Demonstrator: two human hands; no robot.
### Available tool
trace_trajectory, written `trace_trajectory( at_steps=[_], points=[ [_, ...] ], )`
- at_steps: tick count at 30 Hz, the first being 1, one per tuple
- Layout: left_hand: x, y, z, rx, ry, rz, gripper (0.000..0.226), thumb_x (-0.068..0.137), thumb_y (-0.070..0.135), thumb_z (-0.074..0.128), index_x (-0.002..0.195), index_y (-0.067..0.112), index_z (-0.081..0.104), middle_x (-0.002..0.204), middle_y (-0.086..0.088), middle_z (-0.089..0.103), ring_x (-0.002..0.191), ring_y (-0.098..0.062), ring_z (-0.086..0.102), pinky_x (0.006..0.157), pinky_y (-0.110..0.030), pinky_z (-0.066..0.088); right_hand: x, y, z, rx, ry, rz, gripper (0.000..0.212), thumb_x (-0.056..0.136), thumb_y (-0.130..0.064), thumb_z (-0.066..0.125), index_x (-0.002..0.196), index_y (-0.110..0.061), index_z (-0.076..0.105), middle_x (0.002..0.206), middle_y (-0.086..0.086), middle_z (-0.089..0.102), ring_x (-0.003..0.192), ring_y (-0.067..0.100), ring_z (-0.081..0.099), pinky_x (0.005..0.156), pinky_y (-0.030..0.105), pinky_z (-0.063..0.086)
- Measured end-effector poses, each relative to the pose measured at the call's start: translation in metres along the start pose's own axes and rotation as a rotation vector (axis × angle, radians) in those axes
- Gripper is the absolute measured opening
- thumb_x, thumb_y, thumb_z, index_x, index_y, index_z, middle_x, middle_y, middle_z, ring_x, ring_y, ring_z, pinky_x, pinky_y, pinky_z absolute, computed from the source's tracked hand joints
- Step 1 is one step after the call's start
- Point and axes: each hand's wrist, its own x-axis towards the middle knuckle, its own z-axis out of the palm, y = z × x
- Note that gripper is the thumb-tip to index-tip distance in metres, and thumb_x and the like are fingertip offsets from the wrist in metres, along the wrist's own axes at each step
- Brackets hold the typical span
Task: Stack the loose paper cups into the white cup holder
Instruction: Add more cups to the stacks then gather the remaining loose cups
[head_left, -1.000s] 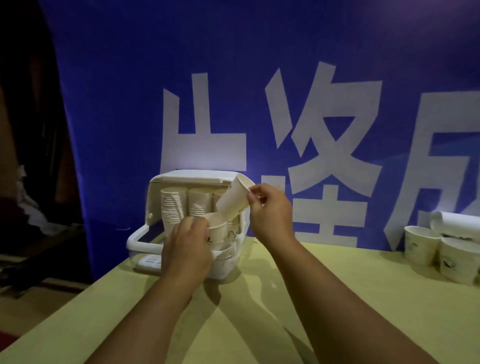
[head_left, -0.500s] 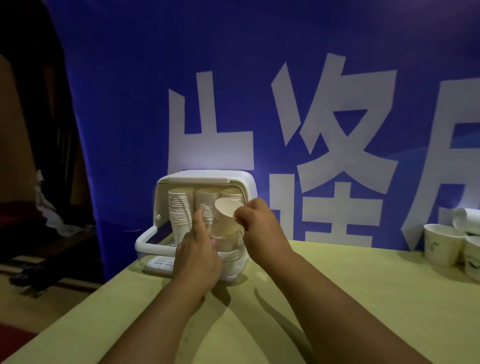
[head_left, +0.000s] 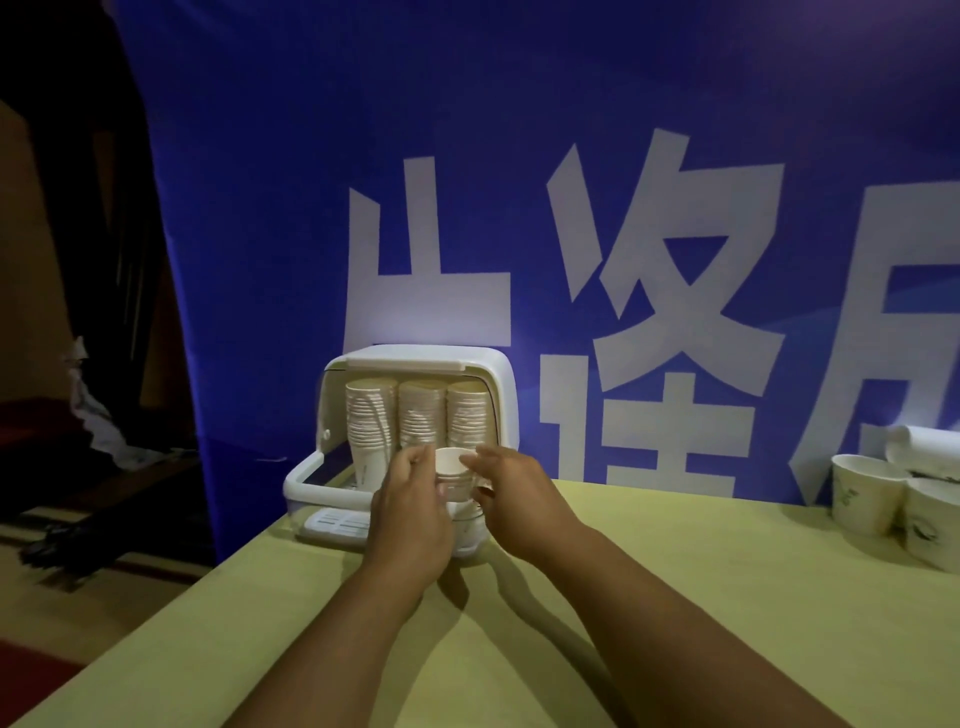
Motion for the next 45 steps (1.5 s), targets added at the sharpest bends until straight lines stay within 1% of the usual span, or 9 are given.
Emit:
trace_trajectory(
  at_steps=[4, 8, 16, 21, 24, 29, 37, 42, 45],
  points=[
    [-0.019, 0.019, -0.005, -0.001, 0.209, 0.125, 0.027, 0.096, 0.021, 0.062, 0.122, 0.027, 0.06, 0.125, 0.005, 0.054, 0.113, -0.015, 0.052, 0.092, -0.036, 0.052, -0.02, -0.001, -0.014, 0.116, 0.213, 0.217, 0.023, 0.095, -0.024, 0.067, 0.117, -0.028, 0.068, 0.117, -0.005, 0.068, 0.1, 0.012, 0.063, 0.088, 0.025, 0.05],
    [-0.05, 0.053, -0.008, 0.068, -0.036, 0.132, 0.003, 0.101, 0.034, 0.057, 0.103, 0.034, 0.058, 0.095, 0.013, 0.063, 0.082, -0.009, 0.058, 0.073, -0.024, 0.051, -0.067, 0.011, -0.041, 0.066, 0.238, 0.364, 0.009, 0.092, -0.031, 0.07, 0.094, -0.027, 0.063, 0.088, -0.008, 0.064, 0.074, 0.009, 0.059, 0.073, 0.021, 0.052],
    [-0.119, 0.13, 0.008, 0.126, -0.302, 0.202, 0.007, 0.099, 0.032, 0.054, 0.094, 0.03, 0.059, 0.087, 0.009, 0.065, 0.077, -0.012, 0.06, 0.073, -0.032, 0.057, -0.174, 0.058, -0.121, -0.055, 0.205, 0.489, 0.013, 0.092, -0.024, 0.069, 0.104, -0.025, 0.063, 0.096, -0.007, 0.064, 0.08, 0.009, 0.059, 0.073, 0.022, 0.055],
    [-0.16, 0.197, 0.033, 0.004, -0.445, 0.262, 0.003, 0.098, 0.031, 0.057, 0.1, 0.031, 0.058, 0.094, 0.009, 0.064, 0.08, -0.01, 0.06, 0.073, -0.03, 0.056, -0.253, 0.106, -0.169, -0.146, 0.174, 0.628, 0.023, 0.089, -0.024, 0.072, 0.109, -0.031, 0.062, 0.106, -0.008, 0.058, 0.084, 0.008, 0.057, 0.073, 0.023, 0.054],
    [-0.185, 0.233, 0.053, -0.108, -0.576, 0.251, 0.021, 0.098, 0.029, 0.06, 0.117, 0.033, 0.052, 0.094, 0.007, 0.063, 0.083, -0.011, 0.062, 0.075, -0.029, 0.056, -0.311, 0.14, -0.202, -0.204, 0.199, 0.753, 0.03, 0.088, -0.023, 0.071, 0.114, -0.033, 0.059, 0.116, -0.006, 0.049, 0.084, 0.009, 0.057, 0.072, 0.022, 0.053],
    [-0.217, 0.286, 0.092, -0.125, -0.705, 0.306, 0.034, 0.096, 0.028, 0.059, 0.127, 0.033, 0.048, 0.107, 0.006, 0.061, 0.092, -0.013, 0.06, 0.087, -0.036, 0.056, -0.384, 0.192, -0.249, -0.242, 0.355, 0.974, 0.033, 0.087, -0.014, 0.069, 0.113, -0.023, 0.051, 0.131, 0.009, 0.036, 0.1, 0.02, 0.054, 0.094, 0.034, 0.052],
    [-0.238, 0.361, 0.148, -0.035, -0.751, 0.524, 0.063, 0.095, 0.021, 0.051, 0.151, 0.037, 0.027, 0.147, 0.004, 0.037, 0.125, -0.021, 0.05, 0.098, -0.038, 0.049, -0.42, 0.241, -0.295, -0.175, 0.545, 1.014, 0.11, 0.065, -0.042, 0.089, 0.145, -0.037, 0.015, 0.144, 0.009, 0.007, 0.115, 0.04, 0.052, 0.095, 0.048, 0.053],
    [-0.232, 0.396, 0.188, 0.077, -0.739, 0.613, 0.077, 0.091, 0.014, 0.048, 0.155, 0.042, 0.018, 0.153, -0.001, 0.028, 0.13, -0.025, 0.045, 0.097, -0.041, 0.049, -0.418, 0.275, -0.303, -0.132, 0.516, 0.991, 0.123, 0.056, -0.048, 0.09, 0.146, -0.034, 0.006, 0.128, 0.01, 0.039, 0.101, 0.03, 0.059, 0.08, 0.041, 0.055],
    [-0.229, 0.423, 0.21, 0.042, -0.714, 0.652, 0.082, 0.09, 0.013, 0.052, 0.154, 0.045, 0.013, 0.15, -0.001, 0.031, 0.12, -0.025, 0.051, 0.09, -0.042, 0.053, -0.414, 0.288, -0.309, 0.002, 0.569, 1.02, 0.109, 0.058, -0.043, 0.089, 0.138, -0.027, 0.017, 0.104, 0.003, 0.056, 0.083, 0.021, 0.061, 0.066, 0.035, 0.055]
  ],
)
